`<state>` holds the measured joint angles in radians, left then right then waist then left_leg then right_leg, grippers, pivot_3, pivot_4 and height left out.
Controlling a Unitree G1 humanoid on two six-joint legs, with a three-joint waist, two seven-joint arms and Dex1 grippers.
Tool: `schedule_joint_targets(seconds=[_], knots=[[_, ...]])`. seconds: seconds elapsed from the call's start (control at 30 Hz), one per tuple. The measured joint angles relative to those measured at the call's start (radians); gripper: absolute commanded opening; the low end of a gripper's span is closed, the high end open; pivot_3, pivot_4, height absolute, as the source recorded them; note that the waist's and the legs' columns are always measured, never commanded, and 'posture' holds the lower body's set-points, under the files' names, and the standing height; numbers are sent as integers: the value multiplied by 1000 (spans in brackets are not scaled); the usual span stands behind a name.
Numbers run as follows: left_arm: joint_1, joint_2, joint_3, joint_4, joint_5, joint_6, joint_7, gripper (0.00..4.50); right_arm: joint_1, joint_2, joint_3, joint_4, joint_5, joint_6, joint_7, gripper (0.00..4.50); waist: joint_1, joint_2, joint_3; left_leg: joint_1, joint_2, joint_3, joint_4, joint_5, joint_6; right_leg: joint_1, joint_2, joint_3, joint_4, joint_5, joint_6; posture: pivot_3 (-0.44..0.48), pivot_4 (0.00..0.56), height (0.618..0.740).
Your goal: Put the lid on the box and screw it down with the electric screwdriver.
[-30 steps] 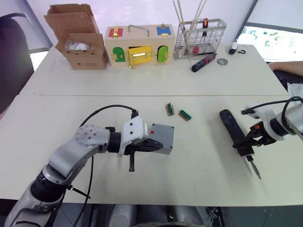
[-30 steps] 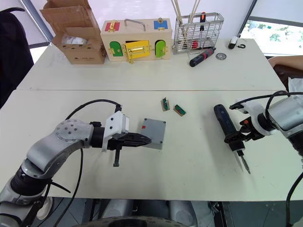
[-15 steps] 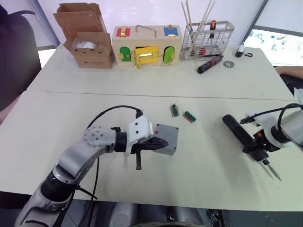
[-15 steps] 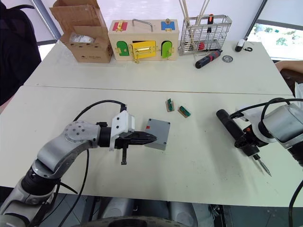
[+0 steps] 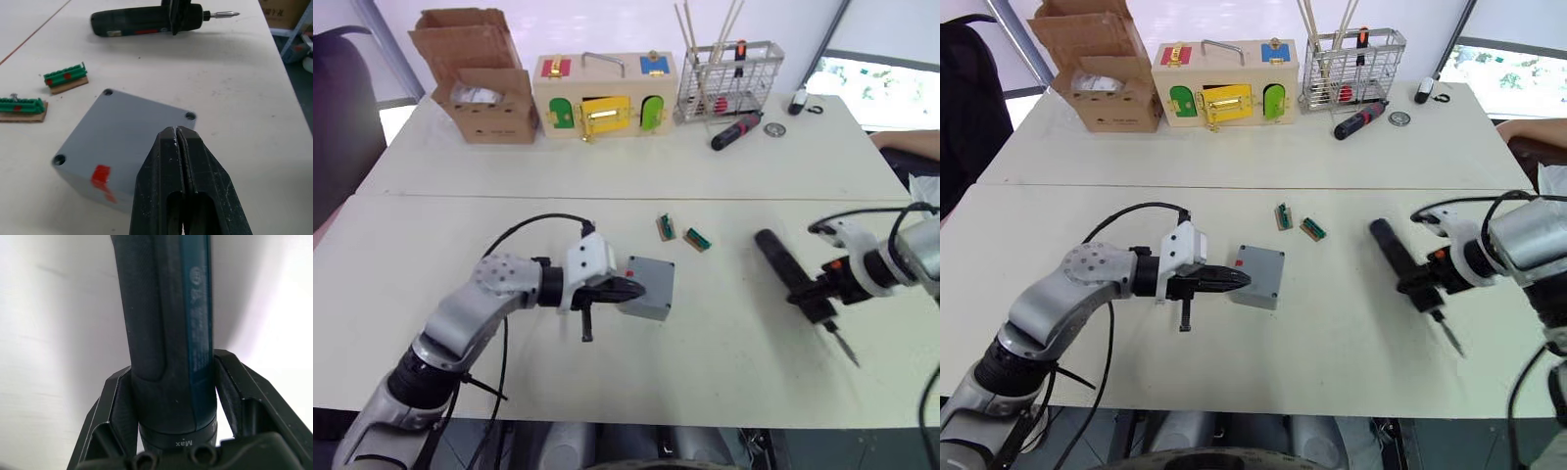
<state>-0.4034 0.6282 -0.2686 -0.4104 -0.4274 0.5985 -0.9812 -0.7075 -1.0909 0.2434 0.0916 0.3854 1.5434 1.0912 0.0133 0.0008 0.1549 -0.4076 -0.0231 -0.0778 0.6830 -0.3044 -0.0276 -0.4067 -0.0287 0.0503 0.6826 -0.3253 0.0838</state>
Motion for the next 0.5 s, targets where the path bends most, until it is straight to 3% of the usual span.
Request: schedule_joint_targets(seconds=[0.1, 0.23, 0.37, 0.5], knots=[[-47, -1, 6, 71, 4, -21, -30, 0, -62, 89, -266, 73, 127, 63, -60, 1987, 0, 1, 1, -1, 0, 1, 0, 0, 0, -2, 0, 0, 0, 0, 0, 0, 150, 740], [-108, -1, 11, 132, 2, -21, -72, 0, -24, 210, -636, 28, 289, 65, -226, 1987, 11, 0, 0, -2, -1, -1, -1, -1, 1, -1, -1, -1, 0, 0, 0, 0, 150, 740], [-162, 5, 17, 184, 0, -20, -125, 0, 52, 444, -948, -85, 449, 65, -476, 1987, 6, 0, 0, -2, -1, 1, 0, 0, 1, -2, -1, 0, 1, 0, 0, 0, 150, 740], [-219, 1, 17, 247, 0, -20, -176, 0, -23, 681, -1198, -239, 559, 65, -725, 1987, -8, 2, 0, -1, 0, 1, -1, 1, -1, -3, 0, 0, 3, 0, 0, 0, 150, 740]])
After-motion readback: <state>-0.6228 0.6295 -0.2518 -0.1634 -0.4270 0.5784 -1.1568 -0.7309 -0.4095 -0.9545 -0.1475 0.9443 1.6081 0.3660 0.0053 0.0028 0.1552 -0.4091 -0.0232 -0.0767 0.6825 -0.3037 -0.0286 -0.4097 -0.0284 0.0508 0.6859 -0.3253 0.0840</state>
